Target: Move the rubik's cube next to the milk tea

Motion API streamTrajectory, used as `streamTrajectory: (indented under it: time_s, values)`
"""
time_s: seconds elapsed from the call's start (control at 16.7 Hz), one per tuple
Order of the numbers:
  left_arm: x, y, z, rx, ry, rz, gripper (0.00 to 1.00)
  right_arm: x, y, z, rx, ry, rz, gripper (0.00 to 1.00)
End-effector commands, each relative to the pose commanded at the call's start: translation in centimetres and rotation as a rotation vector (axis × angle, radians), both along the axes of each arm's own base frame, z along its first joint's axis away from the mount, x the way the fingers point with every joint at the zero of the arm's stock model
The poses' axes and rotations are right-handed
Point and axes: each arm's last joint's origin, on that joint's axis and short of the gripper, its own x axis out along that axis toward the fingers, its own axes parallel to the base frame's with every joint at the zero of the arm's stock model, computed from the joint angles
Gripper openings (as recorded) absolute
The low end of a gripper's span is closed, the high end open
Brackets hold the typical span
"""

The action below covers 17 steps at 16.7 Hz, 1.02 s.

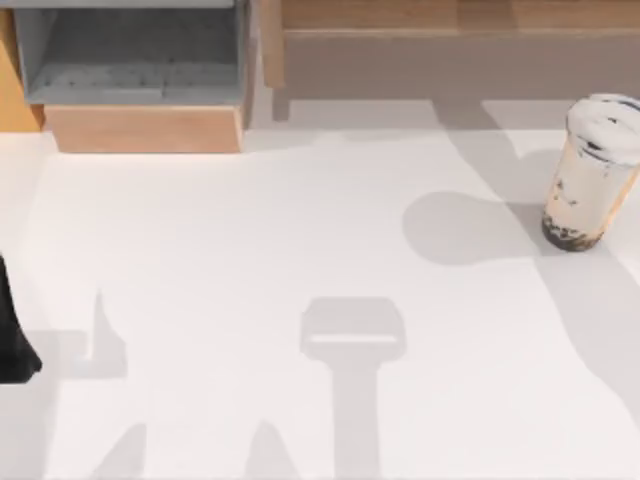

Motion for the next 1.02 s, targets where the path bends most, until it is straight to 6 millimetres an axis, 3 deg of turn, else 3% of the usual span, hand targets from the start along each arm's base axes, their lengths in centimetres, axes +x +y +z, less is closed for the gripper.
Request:
streamTrajectory:
  time_s: [0.72, 1.02]
  values:
    - [0.00, 0.00, 0.00, 0.000, 0.000, 0.000, 1.00, 0.00, 0.00, 0.00, 0.000, 0.000, 0.000, 0.02]
    - [0.00, 0.00, 0.00, 0.000, 0.000, 0.000, 1.00, 0.00, 0.00, 0.00, 0.000, 0.000, 0.000, 0.00]
